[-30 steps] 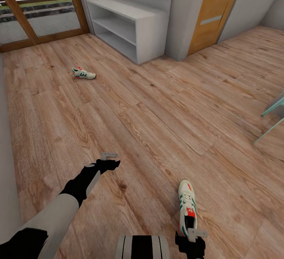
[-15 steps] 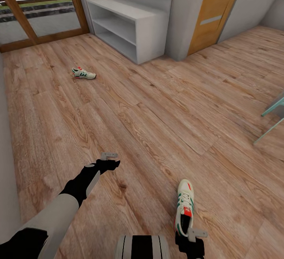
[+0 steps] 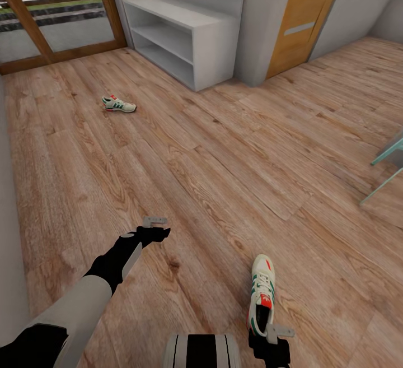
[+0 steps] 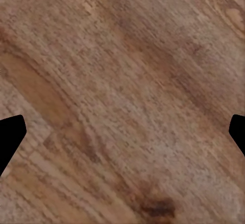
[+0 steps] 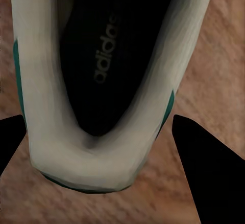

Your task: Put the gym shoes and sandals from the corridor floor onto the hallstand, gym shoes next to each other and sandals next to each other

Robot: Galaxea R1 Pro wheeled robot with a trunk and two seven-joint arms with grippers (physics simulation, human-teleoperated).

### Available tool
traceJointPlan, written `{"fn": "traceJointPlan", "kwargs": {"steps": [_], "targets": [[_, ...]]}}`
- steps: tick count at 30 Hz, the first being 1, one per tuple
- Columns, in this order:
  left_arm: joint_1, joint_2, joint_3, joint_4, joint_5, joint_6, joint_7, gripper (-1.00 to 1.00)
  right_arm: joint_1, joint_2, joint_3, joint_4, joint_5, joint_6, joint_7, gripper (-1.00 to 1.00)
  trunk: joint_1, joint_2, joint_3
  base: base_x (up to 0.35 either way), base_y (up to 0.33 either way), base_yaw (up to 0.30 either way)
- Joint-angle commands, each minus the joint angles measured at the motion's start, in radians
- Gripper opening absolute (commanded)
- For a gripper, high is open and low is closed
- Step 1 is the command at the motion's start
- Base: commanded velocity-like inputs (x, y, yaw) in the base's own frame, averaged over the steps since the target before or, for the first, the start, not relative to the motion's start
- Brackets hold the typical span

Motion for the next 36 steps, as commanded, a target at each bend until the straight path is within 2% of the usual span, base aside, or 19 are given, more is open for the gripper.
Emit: {"fn": "traceJointPlan", "kwargs": {"steps": [1, 3, 8, 15, 19, 20, 23, 24, 29, 36], "targets": [[0.000, 0.000, -0.002, -0.002, 0.009, 0.006, 0.001, 1.00, -0.001, 0.000, 0.000, 0.001, -0.002, -0.003, -0.002, -1.00, 0.000, 0.000, -0.001, 0.000, 0.000, 0.000], [0.000, 0.000, -0.002, -0.002, 0.009, 0.006, 0.001, 1.00, 0.000, 0.000, 0.000, 0.001, -0.002, -0.003, -0.002, -1.00, 0.000, 0.000, -0.001, 0.000, 0.000, 0.000], [0.002, 0.008, 0.000, 0.008, 0.011, 0.006, 0.002, 1.00, 0.000, -0.001, 0.002, 0.001, 0.001, -0.006, 0.000, -1.00, -0.002, 0.001, 0.019, 0.000, 0.000, 0.000], [0.053, 0.016, 0.005, 0.001, 0.010, 0.003, 0.003, 1.00, 0.000, -0.001, 0.002, 0.001, 0.002, -0.009, -0.001, -1.00, -0.006, 0.003, 0.046, 0.000, 0.000, 0.000], [0.063, 0.024, 0.004, 0.002, 0.010, 0.002, 0.009, 1.00, 0.000, -0.001, 0.002, 0.001, 0.001, -0.019, -0.002, -1.00, -0.007, 0.004, 0.061, 0.000, 0.000, 0.000], [0.101, 0.032, 0.006, 0.001, 0.009, -0.014, 0.014, 1.00, -0.001, -0.001, 0.002, 0.001, 0.001, -0.021, -0.002, -1.00, -0.008, 0.004, 0.065, 0.000, 0.000, 0.000], [0.122, 0.040, 0.006, 0.008, 0.008, -0.054, 0.016, 1.00, 0.000, -0.001, 0.002, 0.001, 0.001, -0.022, -0.002, -1.00, -0.009, 0.004, 0.077, 0.000, 0.000, 0.000], [0.167, 0.054, 0.007, 0.013, 0.009, -0.097, 0.017, 1.00, 0.000, -0.001, 0.002, 0.001, 0.002, -0.022, -0.002, -1.00, -0.010, 0.005, 0.081, 0.000, 0.000, 0.000], [0.226, 0.077, 0.011, 0.014, 0.010, -0.128, 0.019, 1.00, -0.001, -0.002, 0.002, 0.000, 0.003, -0.022, -0.002, -1.00, -0.012, 0.006, 0.103, 0.000, 0.000, 0.000], [0.287, 0.086, 0.069, 0.015, 0.007, -0.207, 0.019, 1.00, 0.000, -0.023, 0.002, -0.020, 0.004, -0.020, 0.001, -1.00, -0.015, 0.007, 0.140, 0.000, 0.000, 0.000]]}}
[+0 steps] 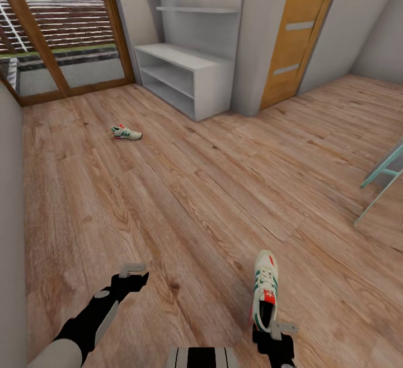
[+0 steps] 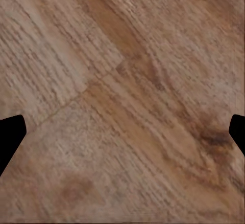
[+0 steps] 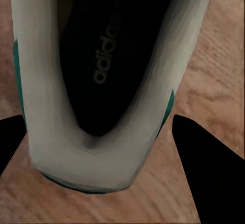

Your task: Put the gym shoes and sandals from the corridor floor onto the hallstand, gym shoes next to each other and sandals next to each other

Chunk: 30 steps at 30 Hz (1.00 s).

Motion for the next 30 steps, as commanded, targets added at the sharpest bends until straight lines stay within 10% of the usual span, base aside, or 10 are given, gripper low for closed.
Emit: {"fn": "traceJointPlan", "kwargs": {"steps": [1, 11, 24, 30], "targets": [[0.005, 0.002, 0.000, -0.002, 0.009, 0.003, 0.000, 1.00, 0.000, -0.003, 0.001, -0.004, 0.000, -0.002, -0.003, -1.00, -0.001, 0.000, 0.005, 0.000, 0.000, 0.000], [0.078, 0.027, 0.019, -0.002, 0.011, -0.047, 0.001, 1.00, 0.000, -0.085, 0.010, -0.019, 0.053, -0.001, 0.001, -1.00, -0.005, 0.002, 0.059, 0.000, 0.000, 0.000], [0.222, 0.034, 0.060, 0.032, 0.010, -0.209, 0.000, 1.00, 0.001, -0.088, 0.004, 0.052, 0.185, -0.010, -0.004, -1.00, -0.011, 0.005, 0.130, 0.000, 0.000, 0.000], [0.258, 0.037, 0.094, 0.125, 0.011, -0.317, 0.000, 1.00, 0.001, -0.093, 0.002, 0.186, 0.185, -0.201, -0.005, -1.00, -0.014, 0.007, 0.158, 0.000, 0.000, 0.000]]}}
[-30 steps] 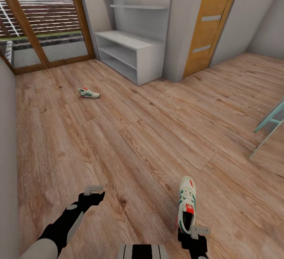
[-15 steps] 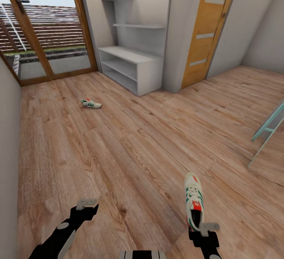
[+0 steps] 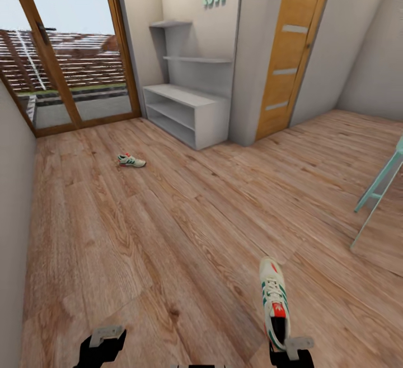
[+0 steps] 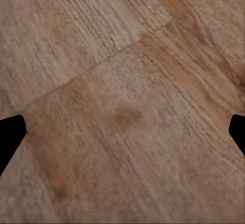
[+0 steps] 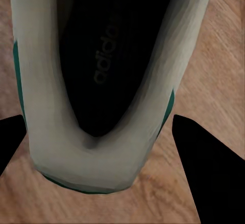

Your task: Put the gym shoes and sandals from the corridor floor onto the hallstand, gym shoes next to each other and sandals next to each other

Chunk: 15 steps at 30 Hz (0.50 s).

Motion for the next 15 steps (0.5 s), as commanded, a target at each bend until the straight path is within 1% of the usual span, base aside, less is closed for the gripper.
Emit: {"fn": "traceJointPlan", "kwargs": {"steps": [1, 6, 14, 15], "targets": [[0.000, -0.001, 0.004, 0.004, 0.009, -0.003, -0.008, 1.00, -0.001, 0.000, 0.000, 0.009, 0.010, -0.019, -0.007, -1.00, -0.001, 0.000, 0.003, 0.000, 0.000, 0.000], [0.001, -0.002, 0.006, 0.007, 0.010, -0.007, -0.008, 1.00, -0.001, 0.002, 0.001, 0.021, 0.010, -0.046, -0.008, -1.00, -0.003, 0.001, 0.023, 0.000, 0.000, 0.000], [0.001, -0.005, 0.005, 0.011, 0.008, -0.008, -0.008, 1.00, 0.000, 0.002, 0.000, 0.023, 0.010, -0.050, -0.009, -1.00, -0.006, 0.003, 0.054, 0.000, 0.000, 0.000], [0.001, -0.005, 0.005, 0.016, 0.009, -0.010, -0.008, 1.00, 0.000, 0.002, 0.000, 0.024, 0.010, -0.050, -0.008, -1.00, -0.010, 0.010, 0.057, 0.000, 0.000, 0.000]]}}
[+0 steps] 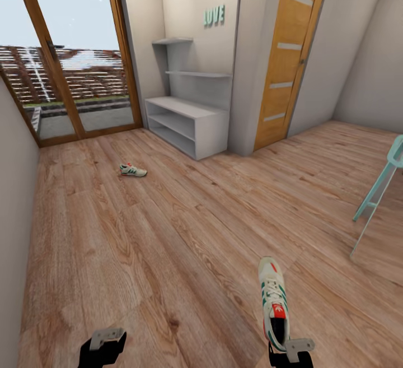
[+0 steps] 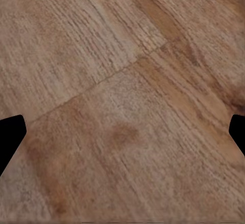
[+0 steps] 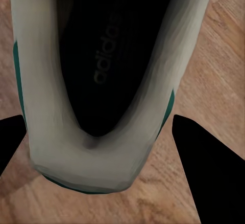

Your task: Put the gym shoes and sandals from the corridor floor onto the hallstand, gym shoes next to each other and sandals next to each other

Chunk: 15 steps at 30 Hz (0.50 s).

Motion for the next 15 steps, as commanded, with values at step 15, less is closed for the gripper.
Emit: {"fn": "traceJointPlan", "kwargs": {"steps": [15], "targets": [[0.000, -0.002, 0.002, 0.008, 0.006, -0.004, -0.009, 1.00, -0.001, -0.001, -0.003, 0.021, 0.010, 0.000, -0.008, -1.00, -0.058, 0.105, 0.046, 0.000, 0.000, 0.000]]}}
